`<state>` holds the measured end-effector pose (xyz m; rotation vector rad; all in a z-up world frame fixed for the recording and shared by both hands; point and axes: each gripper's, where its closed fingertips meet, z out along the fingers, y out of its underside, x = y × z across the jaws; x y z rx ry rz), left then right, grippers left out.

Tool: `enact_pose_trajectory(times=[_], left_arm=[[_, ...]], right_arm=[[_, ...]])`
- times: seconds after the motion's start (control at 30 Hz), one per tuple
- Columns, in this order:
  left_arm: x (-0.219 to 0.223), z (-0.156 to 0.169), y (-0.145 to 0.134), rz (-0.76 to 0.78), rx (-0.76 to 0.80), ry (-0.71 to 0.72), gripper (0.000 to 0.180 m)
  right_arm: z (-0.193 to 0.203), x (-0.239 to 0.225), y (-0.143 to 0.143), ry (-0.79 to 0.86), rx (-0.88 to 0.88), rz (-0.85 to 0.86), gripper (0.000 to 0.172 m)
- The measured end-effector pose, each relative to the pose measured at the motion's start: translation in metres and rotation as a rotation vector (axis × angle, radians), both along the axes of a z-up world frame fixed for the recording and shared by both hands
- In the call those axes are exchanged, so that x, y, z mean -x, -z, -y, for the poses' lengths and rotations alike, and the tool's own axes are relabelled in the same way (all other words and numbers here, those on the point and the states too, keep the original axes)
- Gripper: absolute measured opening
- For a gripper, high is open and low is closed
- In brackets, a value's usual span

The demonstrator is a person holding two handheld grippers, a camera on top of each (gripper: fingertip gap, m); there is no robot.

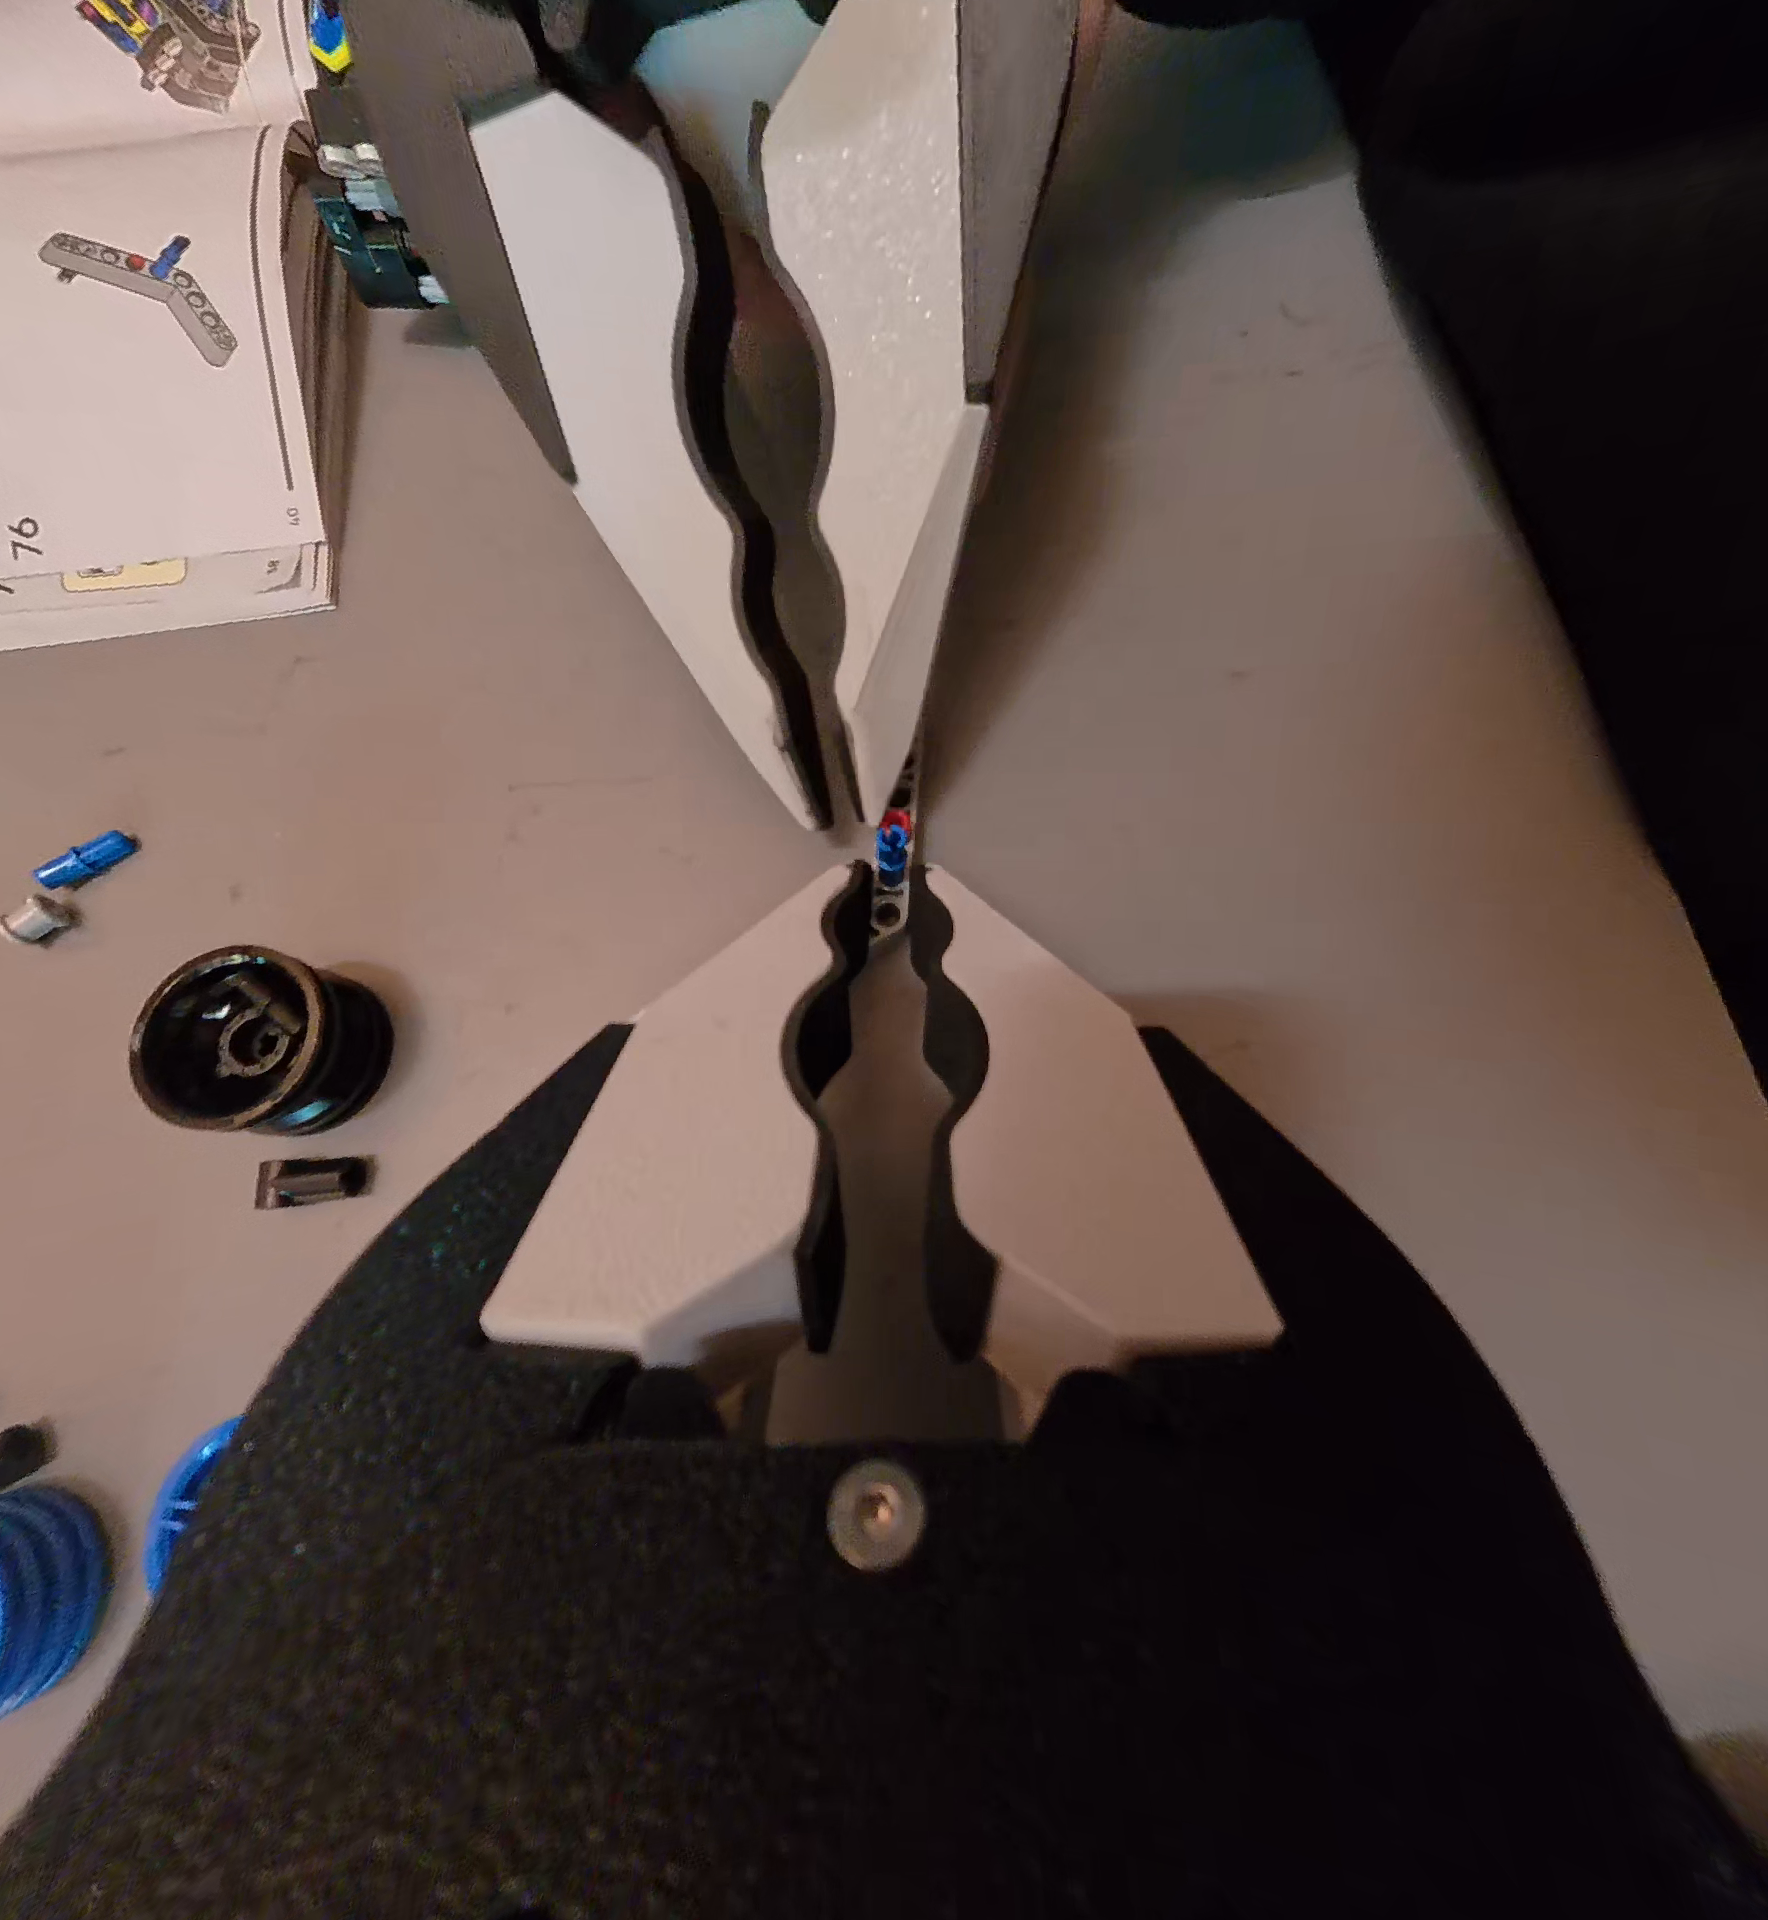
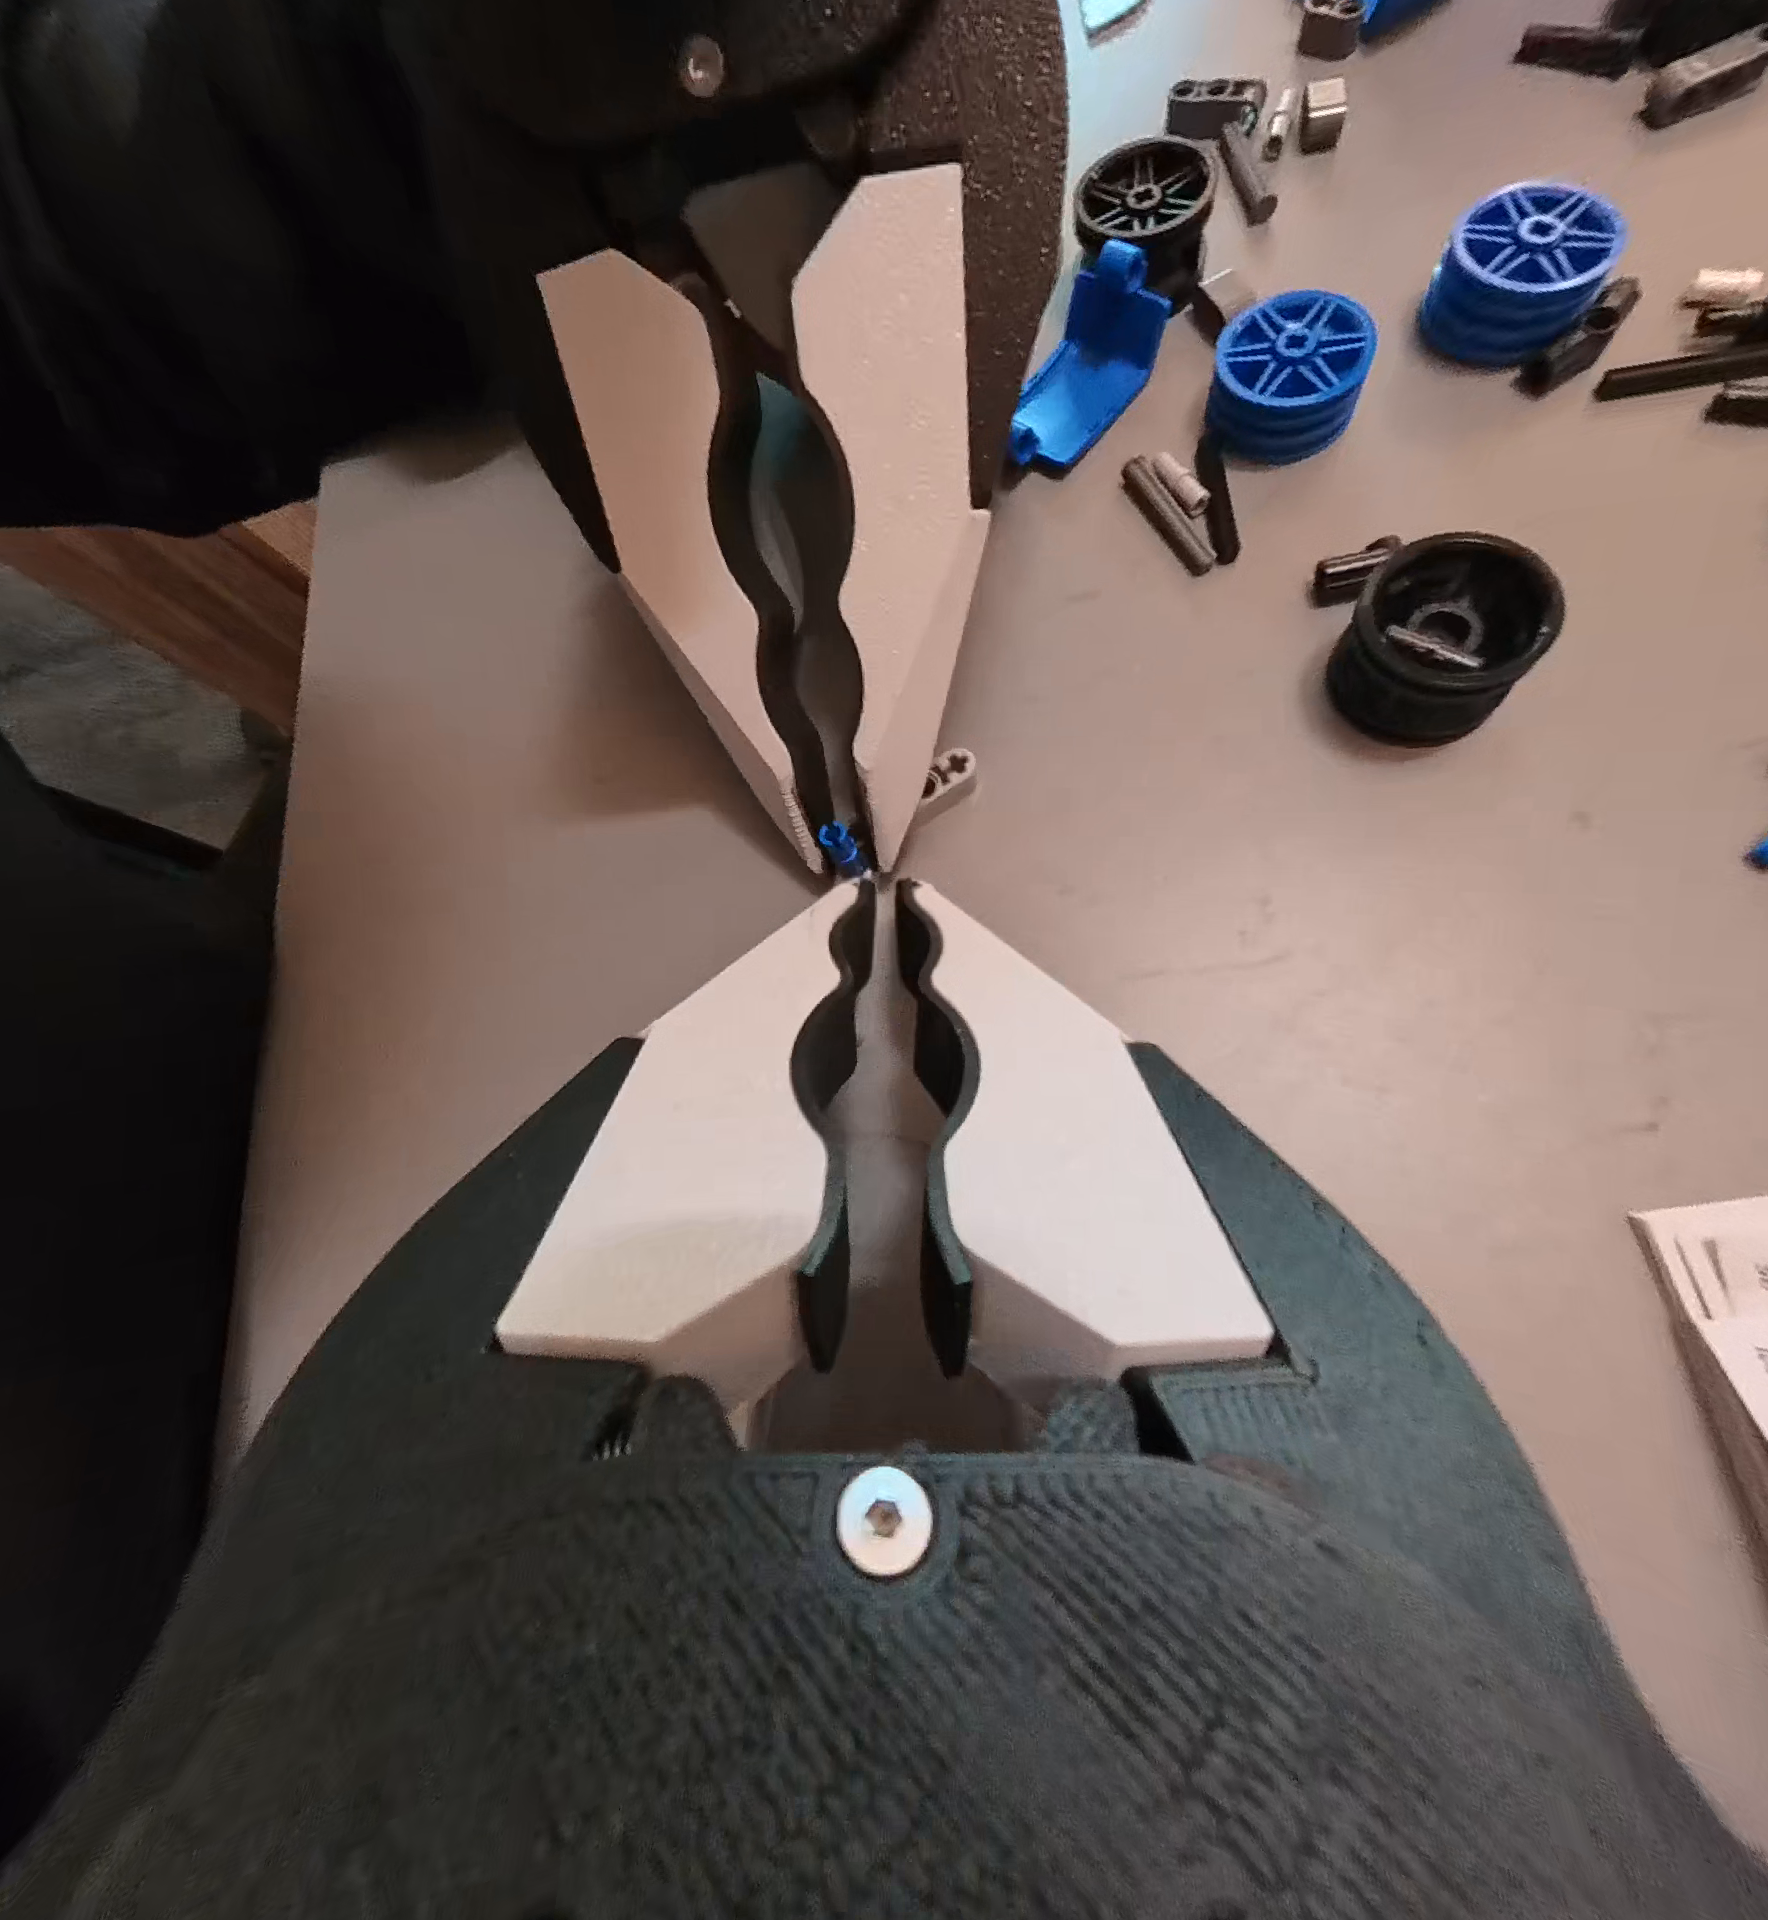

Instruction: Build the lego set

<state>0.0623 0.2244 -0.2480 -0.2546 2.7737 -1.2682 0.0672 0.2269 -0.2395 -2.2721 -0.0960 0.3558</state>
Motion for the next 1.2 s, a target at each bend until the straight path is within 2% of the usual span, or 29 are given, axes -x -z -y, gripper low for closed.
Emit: enact_pose_trajectory(times=[0.03, 0.17, 0.23, 0.43, 0.53, 0.77, 1.0, 1.1, 1.13, 1.2], left_arm=[[0.0, 0.0, 0.0, -0.001, 0.001, 0.002, 0.003], [0.0, 0.0, 0.0, -0.001, 0.001, 0.003, 0.004], [0.0, 0.0, 0.0, -0.003, 0.002, 0.003, 0.004], [0.0, 0.0, 0.0, 0.001, 0.001, 0.003, 0.004], [0.0, 0.0, 0.0, 0.001, 0.001, 0.004, 0.004], [0.0, 0.0, 0.0, 0.022, -0.009, 0.011, 0.004], [-0.001, -0.002, 0.0, 0.038, -0.021, 0.014, 0.004], [-0.001, -0.001, 0.0, 0.026, -0.005, 0.009, 0.004], [-0.002, 0.0, 0.0, 0.028, -0.004, 0.007, 0.004], [-0.004, 0.004, 0.0, 0.037, -0.006, -0.007, 0.004]], right_arm=[[0.0, 0.001, 0.0, -0.004, -0.001, -0.005, 0.0], [0.0, -0.001, -0.007, 0.015, -0.025, -0.027, 0.012], [0.0, 0.001, -0.008, 0.01, -0.025, -0.039, 0.005], [0.001, 0.003, 0.0, -0.004, 0.009, -0.005, 0.01], [0.001, 0.003, 0.001, -0.005, 0.022, -0.014, 0.005], [0.002, 0.007, 0.005, 0.053, 0.025, -0.199, 0.004], [-0.001, 0.006, 0.004, 0.079, -0.006, -0.141, 0.004], [0.0, 0.005, 0.002, 0.089, -0.031, -0.034, 0.003], [0.002, 0.006, 0.001, 0.103, -0.031, 0.0, 0.004], [0.005, 0.01, -0.001, 0.124, -0.027, 0.04, 0.019]])
